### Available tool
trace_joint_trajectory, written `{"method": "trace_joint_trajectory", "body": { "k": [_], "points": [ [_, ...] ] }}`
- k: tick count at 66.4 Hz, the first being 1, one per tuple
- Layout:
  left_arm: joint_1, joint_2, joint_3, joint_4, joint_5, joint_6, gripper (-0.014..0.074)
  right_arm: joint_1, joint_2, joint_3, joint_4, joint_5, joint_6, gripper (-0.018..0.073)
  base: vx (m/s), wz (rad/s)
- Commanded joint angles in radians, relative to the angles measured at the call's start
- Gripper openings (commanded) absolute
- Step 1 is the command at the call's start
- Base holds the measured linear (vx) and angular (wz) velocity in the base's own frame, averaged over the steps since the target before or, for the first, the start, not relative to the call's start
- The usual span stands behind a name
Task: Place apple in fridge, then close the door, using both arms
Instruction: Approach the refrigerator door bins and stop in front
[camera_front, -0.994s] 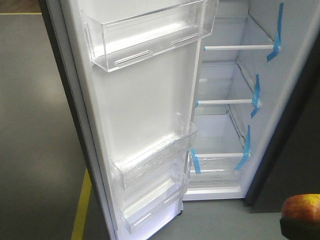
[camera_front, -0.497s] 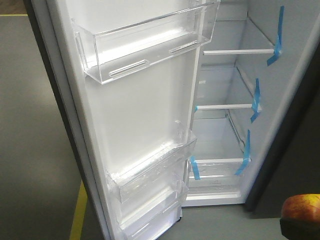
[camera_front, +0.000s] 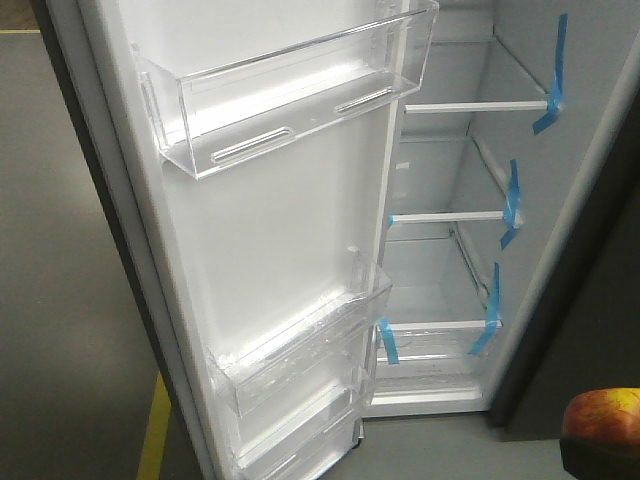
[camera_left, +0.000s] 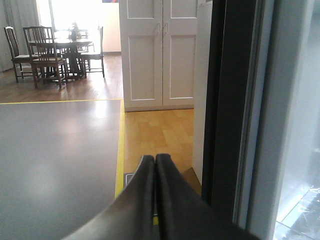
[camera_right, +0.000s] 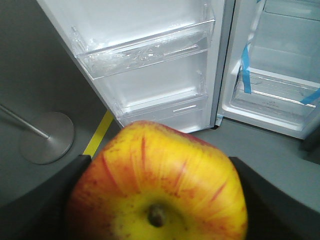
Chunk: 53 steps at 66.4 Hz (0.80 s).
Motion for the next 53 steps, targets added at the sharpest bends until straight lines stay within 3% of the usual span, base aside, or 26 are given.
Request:
{"method": "trace_joint_trajectory", "body": {
  "k": [1, 53],
  "points": [
    [-0.001, -0.015, -0.017, -0.006, -0.074, 0.0, -0.0006, 0.0, 0.005, -0.025, 0.028, -0.053, -0.009, 0.0119, 0.01, 0.0],
    [-0.001, -0.015, -0.017, -0.006, -0.074, 0.0, -0.0006, 0.0, 0.005, -0.025, 0.028, -0.053, -0.009, 0.0119, 0.02, 0.0]
  ]
}}
